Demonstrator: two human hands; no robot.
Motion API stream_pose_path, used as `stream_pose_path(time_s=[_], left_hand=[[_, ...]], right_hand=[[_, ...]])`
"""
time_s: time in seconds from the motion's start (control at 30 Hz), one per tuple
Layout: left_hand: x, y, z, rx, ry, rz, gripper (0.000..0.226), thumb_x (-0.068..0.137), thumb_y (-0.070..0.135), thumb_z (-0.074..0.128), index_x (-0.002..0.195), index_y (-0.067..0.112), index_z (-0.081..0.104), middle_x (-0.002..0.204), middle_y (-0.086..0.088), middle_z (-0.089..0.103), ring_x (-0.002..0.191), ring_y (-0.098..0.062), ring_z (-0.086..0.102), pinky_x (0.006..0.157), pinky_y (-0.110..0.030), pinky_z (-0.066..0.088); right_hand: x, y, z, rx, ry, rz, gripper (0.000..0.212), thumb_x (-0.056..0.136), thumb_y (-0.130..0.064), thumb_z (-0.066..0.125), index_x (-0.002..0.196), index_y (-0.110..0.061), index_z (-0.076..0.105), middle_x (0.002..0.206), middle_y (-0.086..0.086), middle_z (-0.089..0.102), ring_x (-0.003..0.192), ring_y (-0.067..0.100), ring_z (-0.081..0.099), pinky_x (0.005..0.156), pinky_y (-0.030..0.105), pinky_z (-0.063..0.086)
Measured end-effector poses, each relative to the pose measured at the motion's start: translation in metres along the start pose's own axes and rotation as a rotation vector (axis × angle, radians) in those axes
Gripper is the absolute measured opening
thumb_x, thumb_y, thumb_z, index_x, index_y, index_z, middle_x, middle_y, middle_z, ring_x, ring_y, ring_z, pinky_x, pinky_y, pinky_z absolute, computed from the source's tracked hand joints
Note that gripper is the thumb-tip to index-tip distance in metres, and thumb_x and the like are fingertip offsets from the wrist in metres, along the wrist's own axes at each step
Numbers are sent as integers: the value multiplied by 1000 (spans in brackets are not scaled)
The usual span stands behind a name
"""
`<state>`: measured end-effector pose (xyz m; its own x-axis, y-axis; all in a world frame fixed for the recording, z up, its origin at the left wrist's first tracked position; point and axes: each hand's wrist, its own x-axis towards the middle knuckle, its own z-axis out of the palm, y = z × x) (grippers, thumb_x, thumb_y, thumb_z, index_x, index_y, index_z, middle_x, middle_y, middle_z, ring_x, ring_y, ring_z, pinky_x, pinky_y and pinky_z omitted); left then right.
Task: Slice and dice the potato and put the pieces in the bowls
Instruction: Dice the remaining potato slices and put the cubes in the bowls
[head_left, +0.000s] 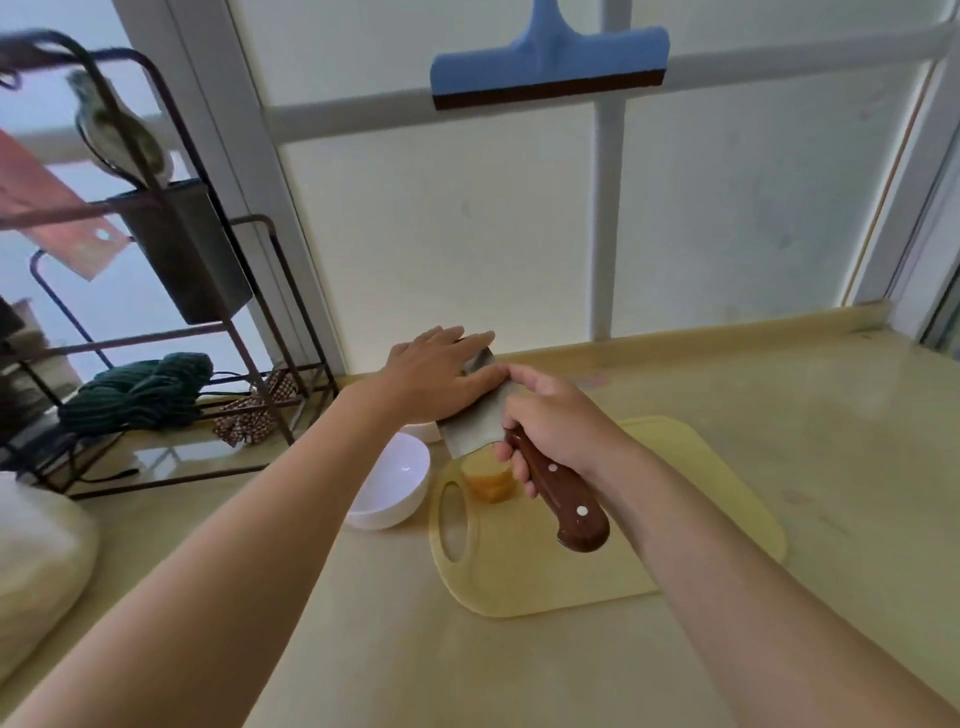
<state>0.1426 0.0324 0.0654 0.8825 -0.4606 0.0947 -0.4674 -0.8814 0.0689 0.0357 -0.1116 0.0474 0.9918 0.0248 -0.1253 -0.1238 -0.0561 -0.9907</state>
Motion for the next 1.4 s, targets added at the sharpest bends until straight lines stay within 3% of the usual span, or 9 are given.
stream_pose_path(time_s=[0.1,0.27,0.47,0.57,0.77,0.9,1.1,1.27,1.4], left_hand=[[10,-23,13,-34,-24,-70,66,91,72,22,150,43,23,157,2,29,146,-21,21,113,-48,21],[29,-50,33,-116,-72,-165,73,87,74,16,152,42,12,160,0,23,147,-25,16,115,-51,20],[25,-61,44,-95,-179,-224,46,103,42,11,139,28,35,155,-10,25,142,-36,23,113,-48,17],[24,-64,44,-96,-240,-240,50,104,47,20,149,25,31,156,-6,29,143,-32,26,111,-46,25],[37,-84,50,-205,-134,-268,53,98,43,39,150,31,31,153,-2,39,132,-27,44,103,-38,41],[33,-80,48,-376,10,-159,34,95,35,51,128,33,62,123,8,63,100,-12,60,76,-22,44],[29,-77,48,-317,97,-122,20,92,31,60,107,25,73,105,5,67,93,-17,61,80,-30,52],[33,-74,44,-307,115,-153,15,90,25,63,99,22,75,98,4,65,76,-10,58,60,-19,43],[36,-71,40,-352,189,-156,19,93,21,60,108,17,70,102,5,62,88,-16,59,70,-23,45]], right_hand=[[17,0,12,-3,-21,38,65,96,-2,41,150,-39,44,60,10,61,43,18,52,42,26,46],[33,-2,12,-71,-43,71,44,96,-2,42,115,-41,50,69,14,61,44,18,52,43,26,47],[43,-11,-12,-230,-36,103,58,95,-1,43,138,-40,45,68,13,64,43,17,54,43,26,48],[45,-14,-23,-278,-30,124,64,95,-1,43,149,-35,43,69,13,64,43,17,54,42,27,47],[46,-14,-26,-326,-48,124,66,94,-1,43,152,-31,44,68,13,64,42,17,54,41,26,47],[46,-13,-23,-330,-67,127,65,96,0,43,153,-31,42,67,13,64,42,17,53,41,25,47],[46,-15,-29,-331,-76,127,64,96,-1,44,152,-31,44,67,13,65,43,17,54,42,27,48],[48,-21,-43,-306,-35,92,68,94,-1,45,155,-30,42,66,14,65,42,19,53,40,27,46],[46,-24,-49,-296,-24,80,71,95,-1,46,159,-29,36,64,13,65,41,19,53,40,26,46]])
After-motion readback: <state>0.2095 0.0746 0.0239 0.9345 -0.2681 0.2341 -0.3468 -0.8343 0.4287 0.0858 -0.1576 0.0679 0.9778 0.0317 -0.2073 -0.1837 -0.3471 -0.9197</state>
